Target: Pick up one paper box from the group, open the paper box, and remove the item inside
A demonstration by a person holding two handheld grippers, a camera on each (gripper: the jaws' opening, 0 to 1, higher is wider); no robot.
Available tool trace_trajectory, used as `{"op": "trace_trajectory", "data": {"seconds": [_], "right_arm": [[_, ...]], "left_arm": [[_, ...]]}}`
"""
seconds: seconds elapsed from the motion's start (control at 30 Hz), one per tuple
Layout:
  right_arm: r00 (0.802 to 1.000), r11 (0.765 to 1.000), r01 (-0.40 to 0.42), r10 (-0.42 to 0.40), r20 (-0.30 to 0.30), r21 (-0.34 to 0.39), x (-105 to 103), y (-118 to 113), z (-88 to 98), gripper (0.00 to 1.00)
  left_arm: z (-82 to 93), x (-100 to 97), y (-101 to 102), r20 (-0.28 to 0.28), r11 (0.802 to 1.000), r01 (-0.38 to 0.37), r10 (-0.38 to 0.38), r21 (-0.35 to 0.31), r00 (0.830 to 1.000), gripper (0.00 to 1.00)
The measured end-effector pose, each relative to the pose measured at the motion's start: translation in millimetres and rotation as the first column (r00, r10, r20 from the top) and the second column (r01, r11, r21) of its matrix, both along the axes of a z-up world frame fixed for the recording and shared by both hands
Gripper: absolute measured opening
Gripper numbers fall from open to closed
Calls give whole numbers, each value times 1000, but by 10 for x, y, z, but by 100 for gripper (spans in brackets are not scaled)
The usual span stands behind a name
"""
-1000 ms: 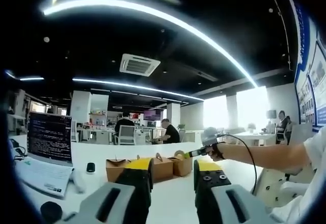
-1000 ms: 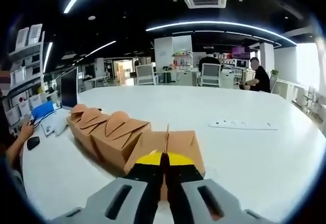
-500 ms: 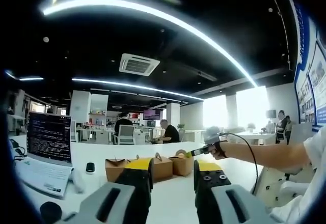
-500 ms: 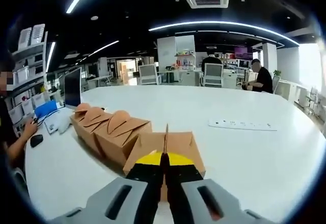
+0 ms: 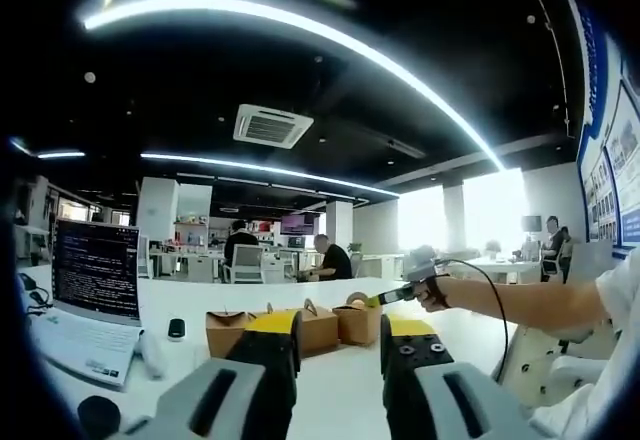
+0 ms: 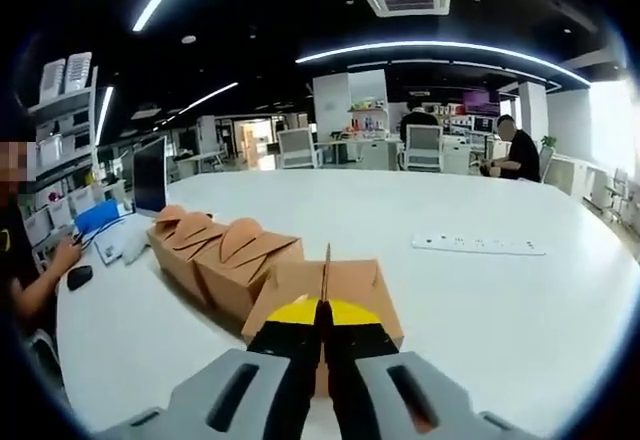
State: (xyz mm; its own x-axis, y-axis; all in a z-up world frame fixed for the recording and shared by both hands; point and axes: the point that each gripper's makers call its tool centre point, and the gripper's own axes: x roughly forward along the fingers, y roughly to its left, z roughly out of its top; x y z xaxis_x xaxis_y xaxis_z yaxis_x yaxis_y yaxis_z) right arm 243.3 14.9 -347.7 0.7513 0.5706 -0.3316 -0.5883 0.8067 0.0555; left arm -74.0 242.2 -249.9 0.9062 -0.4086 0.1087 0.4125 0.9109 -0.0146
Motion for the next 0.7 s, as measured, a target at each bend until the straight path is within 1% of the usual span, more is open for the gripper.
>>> {"op": "trace_trajectory", "data": {"seconds": [0.1,0.13,0.23,0.37,0.63,0.7], "right_arm": [[1000,1000,-4,4,6,1,-20,1,25,3],[1000,1000,-6,6,7,1,33,-6,46,3],[1000,1000,-9,9,14,0,43,-16,80,3],[1000,1000,-19,19,18,0,-17,-11,93,3],[999,1000,-30,30,33,2,-74,-42,147,3],[999,999,-36,36,33,8,-134,-44,156,3]], "left_arm": [[-2,6,-5,-1,1000,1,-1,1,1000,33],[-2,7,-8,-2,1000,2,-2,2,1000,33],[1,4,-11,0,1000,3,-3,2,1000,33],[-4,-3,-15,0,1000,1,-1,1,1000,33],[-11,-6,-37,-2,1000,3,-3,4,1000,33],[-10,-7,-38,-2,1000,3,-3,4,1000,33]]}}
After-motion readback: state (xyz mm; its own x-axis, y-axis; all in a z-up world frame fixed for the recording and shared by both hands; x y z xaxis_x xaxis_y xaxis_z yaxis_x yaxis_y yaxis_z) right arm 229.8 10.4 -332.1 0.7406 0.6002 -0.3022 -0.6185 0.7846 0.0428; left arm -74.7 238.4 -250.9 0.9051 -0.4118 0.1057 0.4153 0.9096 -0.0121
